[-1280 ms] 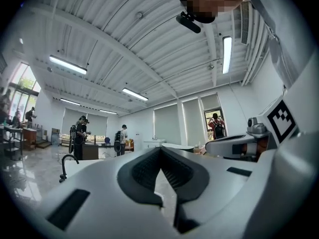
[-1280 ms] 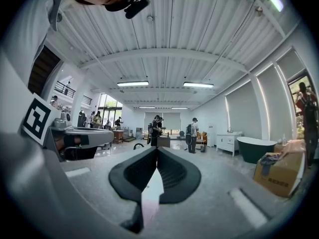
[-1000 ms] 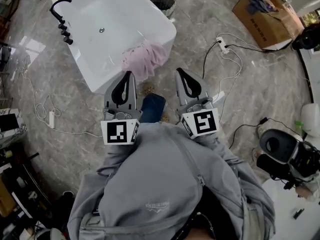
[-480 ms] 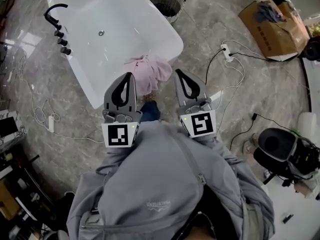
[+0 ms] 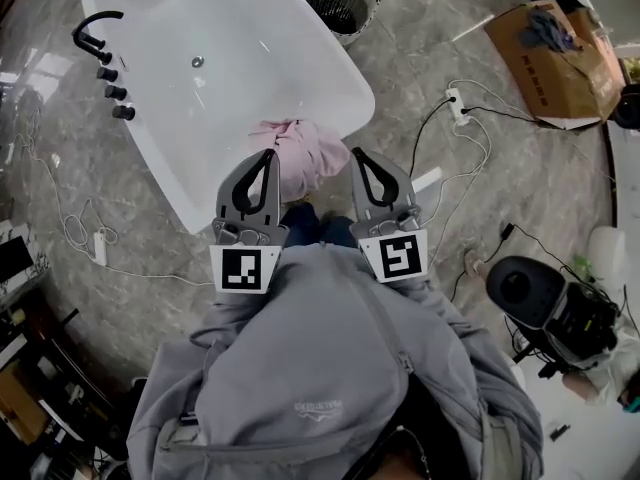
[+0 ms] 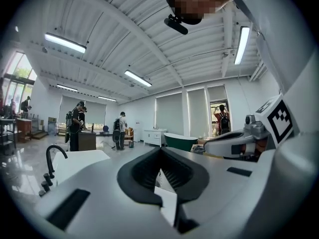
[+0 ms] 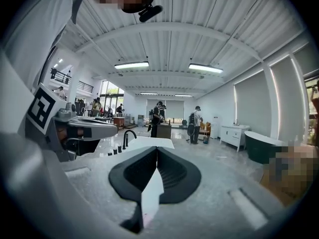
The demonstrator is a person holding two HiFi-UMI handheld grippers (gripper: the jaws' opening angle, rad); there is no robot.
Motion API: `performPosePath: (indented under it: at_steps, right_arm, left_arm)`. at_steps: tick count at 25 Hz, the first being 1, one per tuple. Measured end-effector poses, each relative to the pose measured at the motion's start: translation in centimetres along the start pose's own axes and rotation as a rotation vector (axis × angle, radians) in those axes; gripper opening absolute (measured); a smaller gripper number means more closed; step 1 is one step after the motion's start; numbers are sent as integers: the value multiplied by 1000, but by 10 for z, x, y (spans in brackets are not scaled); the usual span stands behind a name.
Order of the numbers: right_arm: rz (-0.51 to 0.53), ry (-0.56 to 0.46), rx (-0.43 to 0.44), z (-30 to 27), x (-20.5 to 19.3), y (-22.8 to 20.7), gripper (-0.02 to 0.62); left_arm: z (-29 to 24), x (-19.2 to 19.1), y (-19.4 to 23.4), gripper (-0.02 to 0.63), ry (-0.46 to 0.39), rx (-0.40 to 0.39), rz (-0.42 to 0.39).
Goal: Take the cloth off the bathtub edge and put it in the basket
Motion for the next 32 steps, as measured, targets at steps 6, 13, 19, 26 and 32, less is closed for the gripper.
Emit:
performPosePath:
  at_steps: [6, 13, 19, 26, 32]
  right_arm:
    - [3, 44, 70, -19, -21, -8, 5]
    - [6, 81, 193, -46, -51, -1, 5]
    - [21, 138, 248, -68, -102, 1, 5]
    - [31, 210, 312, -76, -171, 24, 5]
    - [-24, 268, 359, -93, -217, 36, 5]
  left_arm:
    - [-21, -12, 4, 2, 21, 20, 16]
    - [-29, -43, 21, 2, 60, 69, 24]
    - [-41, -91, 38, 2, 113, 101, 36]
    - [-32, -148, 44, 2, 172, 98, 36]
    - [-32, -198, 57, 3, 231, 110, 107]
Point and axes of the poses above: the fingertips, and each gripper's own axes: z backward along the fingers, y to its left, x out of its top, the point moved 3 cm from there along z, backward along the fingers, and after that the axes turned 8 degrees about z, right-handed, at the moved point
